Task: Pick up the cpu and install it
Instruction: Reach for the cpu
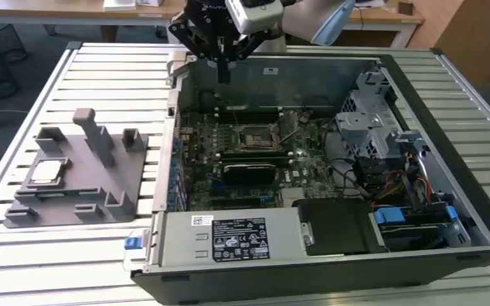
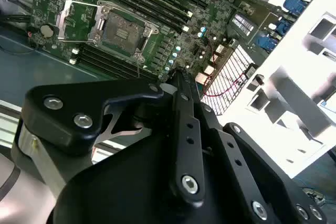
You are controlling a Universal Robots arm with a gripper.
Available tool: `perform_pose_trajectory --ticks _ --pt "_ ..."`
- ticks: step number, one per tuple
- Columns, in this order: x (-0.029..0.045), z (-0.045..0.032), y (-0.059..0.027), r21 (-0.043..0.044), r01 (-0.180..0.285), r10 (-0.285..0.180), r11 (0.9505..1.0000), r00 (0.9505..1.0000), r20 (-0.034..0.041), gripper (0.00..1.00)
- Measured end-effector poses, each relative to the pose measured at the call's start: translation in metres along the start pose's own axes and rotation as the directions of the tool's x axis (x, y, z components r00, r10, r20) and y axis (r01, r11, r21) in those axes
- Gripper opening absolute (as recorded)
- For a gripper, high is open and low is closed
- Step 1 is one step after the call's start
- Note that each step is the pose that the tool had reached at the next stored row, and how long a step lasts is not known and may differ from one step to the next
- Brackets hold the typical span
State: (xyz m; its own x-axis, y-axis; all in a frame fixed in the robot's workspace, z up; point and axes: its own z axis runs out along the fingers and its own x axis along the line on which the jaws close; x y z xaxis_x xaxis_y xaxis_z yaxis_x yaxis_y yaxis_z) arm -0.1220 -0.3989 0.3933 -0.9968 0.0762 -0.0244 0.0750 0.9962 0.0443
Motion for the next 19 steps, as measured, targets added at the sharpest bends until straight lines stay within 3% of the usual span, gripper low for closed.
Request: perform_pose_trajectory --ticks 19 --pt "0.0061 0.0005 -0.0005 0.0000 0.000 0.000 1.0000 1.0000 -0.0003 0.11"
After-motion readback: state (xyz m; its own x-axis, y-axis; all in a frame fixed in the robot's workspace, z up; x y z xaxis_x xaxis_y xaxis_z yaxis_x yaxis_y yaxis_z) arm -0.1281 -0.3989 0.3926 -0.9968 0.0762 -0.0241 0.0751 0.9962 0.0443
